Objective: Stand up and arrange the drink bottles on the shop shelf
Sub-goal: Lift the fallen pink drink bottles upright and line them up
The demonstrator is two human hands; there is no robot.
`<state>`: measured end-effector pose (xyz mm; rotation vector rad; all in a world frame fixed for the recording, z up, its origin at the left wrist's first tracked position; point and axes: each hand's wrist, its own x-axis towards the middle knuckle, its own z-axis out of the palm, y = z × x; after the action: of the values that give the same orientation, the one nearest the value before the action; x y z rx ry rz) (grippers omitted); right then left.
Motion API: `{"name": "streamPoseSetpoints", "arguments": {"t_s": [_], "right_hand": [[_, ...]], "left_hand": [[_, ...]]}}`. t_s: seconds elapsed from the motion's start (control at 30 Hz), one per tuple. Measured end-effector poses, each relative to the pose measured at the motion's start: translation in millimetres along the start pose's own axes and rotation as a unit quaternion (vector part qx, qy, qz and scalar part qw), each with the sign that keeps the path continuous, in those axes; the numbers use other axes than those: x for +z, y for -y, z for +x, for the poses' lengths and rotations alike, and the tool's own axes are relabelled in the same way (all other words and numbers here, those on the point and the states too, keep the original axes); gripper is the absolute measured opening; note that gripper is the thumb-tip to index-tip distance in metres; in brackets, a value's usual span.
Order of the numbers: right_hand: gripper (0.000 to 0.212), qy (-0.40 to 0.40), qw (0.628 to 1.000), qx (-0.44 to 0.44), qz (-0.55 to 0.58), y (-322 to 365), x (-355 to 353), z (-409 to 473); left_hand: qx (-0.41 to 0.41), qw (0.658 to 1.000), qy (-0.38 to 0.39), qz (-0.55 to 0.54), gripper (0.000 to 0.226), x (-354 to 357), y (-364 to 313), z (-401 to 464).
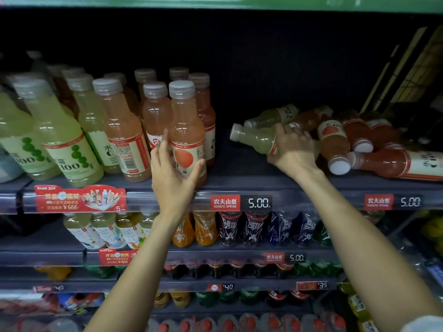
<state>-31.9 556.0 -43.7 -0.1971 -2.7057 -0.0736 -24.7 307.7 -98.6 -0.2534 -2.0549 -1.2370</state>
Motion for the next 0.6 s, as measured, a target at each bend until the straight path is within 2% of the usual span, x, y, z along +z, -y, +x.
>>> {"name": "streamPoseSetpoints", "arguments": {"t_s": [0.1,0.2,0.27,0.37,0.53,0.6], "right_hand": [[0.059,-0.052,0.977,0.056,0.201,13.9,-14.0,-8.3],[0.058,-0.054,0.895,0.097,0.432,26.6,-22.5,-5.6],[0.055,-0.042,0.844,0.097,0.526,36.5,-22.4,0.1],[0.059,-0.011,0.801,0.101,0.589,53.9,-13.5,11.0],[0.060,0.022,0.781,0.129,0.611,71.6,-0.5,23.2],[0.059,0.034,0.785,0.127,0.605,74.7,-0.5,24.0]], "left_hand": [[0.000,1.000,0.003,-0.002,0.089,-2.3,0.0,2.0],[-0.008,1.000,0.005,-0.006,0.088,-5.8,-0.6,4.0],[-0.015,1.000,0.007,-0.014,0.088,-6.7,-1.8,5.0],[-0.019,1.000,0.008,-0.016,0.088,-7.0,-1.4,5.3],[-0.025,0.999,0.020,-0.019,0.088,-6.7,-4.0,5.0],[-0.024,0.999,0.020,-0.017,0.088,-7.7,-4.1,4.7]]}}
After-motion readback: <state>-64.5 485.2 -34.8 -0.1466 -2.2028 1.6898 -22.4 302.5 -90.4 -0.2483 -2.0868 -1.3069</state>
